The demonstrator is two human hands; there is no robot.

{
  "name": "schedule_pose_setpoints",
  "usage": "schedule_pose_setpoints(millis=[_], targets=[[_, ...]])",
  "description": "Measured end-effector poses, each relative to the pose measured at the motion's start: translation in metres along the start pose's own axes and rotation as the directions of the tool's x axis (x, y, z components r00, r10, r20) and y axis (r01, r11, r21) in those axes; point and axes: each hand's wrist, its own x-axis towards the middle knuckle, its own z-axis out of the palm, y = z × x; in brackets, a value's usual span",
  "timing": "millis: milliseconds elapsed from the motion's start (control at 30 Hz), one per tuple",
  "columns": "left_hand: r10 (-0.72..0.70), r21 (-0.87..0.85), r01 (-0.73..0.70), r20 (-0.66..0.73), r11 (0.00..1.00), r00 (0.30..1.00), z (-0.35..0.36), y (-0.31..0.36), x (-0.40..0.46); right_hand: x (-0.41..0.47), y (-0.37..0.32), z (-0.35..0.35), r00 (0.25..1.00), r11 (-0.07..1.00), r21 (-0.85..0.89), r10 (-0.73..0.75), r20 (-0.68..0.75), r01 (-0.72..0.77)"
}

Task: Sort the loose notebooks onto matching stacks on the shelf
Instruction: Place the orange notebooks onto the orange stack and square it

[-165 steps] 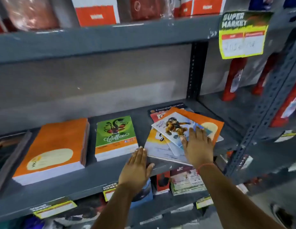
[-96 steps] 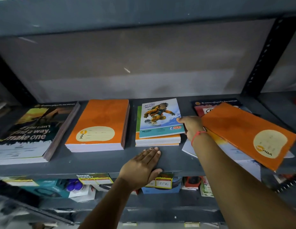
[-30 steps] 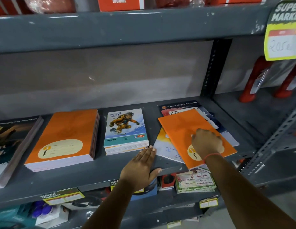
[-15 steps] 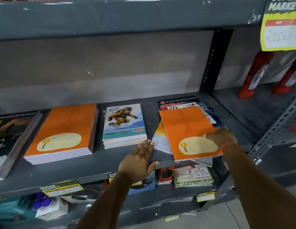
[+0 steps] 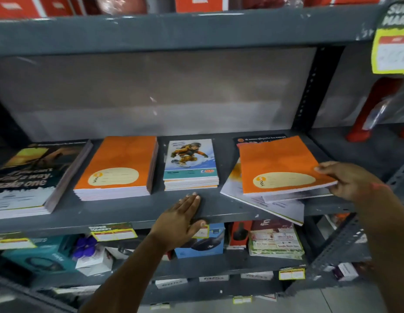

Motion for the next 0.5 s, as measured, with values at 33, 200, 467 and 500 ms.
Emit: schedule_pose_setpoints(millis=[33, 200, 467, 500], targets=[[-0.029, 0.02, 0.029, -0.007, 0.999, 1.0, -0.004, -0.013, -0.012, -0.003, -0.001, 0.004, 1.0, 1.0, 0.026, -0.009, 0.009, 0.008], [-0.191, 0.025, 0.193, -0.07, 0.981, 0.979, -0.022, -0.073, -0.063, -0.017, -0.012, 0.061, 0.991, 0.99, 0.124, -0.078, 0.109, 0.064], [-0.675, -0.771, 0.23, -0.321, 0.593, 0.664, -0.087, -0.126, -0.071, -0.041, -0.008, 0.252, 0.944, 0.985, 0.155, -0.118, 0.308, 0.073], [-0.719, -0.88, 0.186, -0.217, 0.437, 0.66, -0.099, -0.133, -0.065, -0.046, -0.005, 0.277, 0.946, 0.988, 0.129, -0.121, 0.301, 0.085]])
